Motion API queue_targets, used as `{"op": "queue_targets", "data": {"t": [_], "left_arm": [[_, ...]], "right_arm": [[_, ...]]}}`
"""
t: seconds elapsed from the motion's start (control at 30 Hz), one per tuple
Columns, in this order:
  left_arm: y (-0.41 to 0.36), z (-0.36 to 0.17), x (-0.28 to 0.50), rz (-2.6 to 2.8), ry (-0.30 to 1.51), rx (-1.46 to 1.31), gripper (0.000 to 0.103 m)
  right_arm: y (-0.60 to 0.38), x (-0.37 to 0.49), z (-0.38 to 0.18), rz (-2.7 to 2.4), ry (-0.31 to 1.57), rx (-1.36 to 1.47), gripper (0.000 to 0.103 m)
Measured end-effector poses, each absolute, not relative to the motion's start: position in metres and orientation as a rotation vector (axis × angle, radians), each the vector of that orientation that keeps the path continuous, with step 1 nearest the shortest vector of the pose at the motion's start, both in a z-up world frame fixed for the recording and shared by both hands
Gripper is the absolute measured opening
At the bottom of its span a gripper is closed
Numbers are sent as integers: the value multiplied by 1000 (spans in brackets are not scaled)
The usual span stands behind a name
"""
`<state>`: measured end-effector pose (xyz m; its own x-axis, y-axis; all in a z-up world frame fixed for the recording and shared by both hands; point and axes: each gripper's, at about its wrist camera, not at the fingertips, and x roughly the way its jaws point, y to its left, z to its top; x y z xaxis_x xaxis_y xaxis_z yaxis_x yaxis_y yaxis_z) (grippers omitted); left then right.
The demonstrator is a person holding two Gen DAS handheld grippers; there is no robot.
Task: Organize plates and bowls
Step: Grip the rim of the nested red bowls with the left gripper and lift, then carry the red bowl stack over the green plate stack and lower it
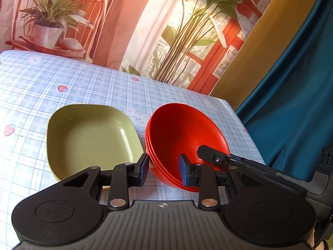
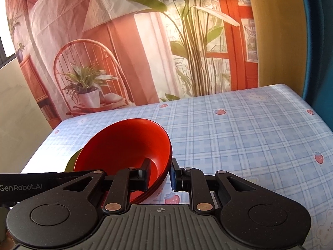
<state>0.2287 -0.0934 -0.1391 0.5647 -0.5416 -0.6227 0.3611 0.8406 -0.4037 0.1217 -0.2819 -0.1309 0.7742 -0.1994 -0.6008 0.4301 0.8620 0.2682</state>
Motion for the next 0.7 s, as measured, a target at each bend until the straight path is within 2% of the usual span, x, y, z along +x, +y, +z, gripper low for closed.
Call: {"op": "queue_targets", "data": {"t": [0.7], "left_arm": [[-36, -142, 258, -427, 819, -274, 32]], "right_arm": [[-246, 202, -141, -217, 655, 391, 18]]}}
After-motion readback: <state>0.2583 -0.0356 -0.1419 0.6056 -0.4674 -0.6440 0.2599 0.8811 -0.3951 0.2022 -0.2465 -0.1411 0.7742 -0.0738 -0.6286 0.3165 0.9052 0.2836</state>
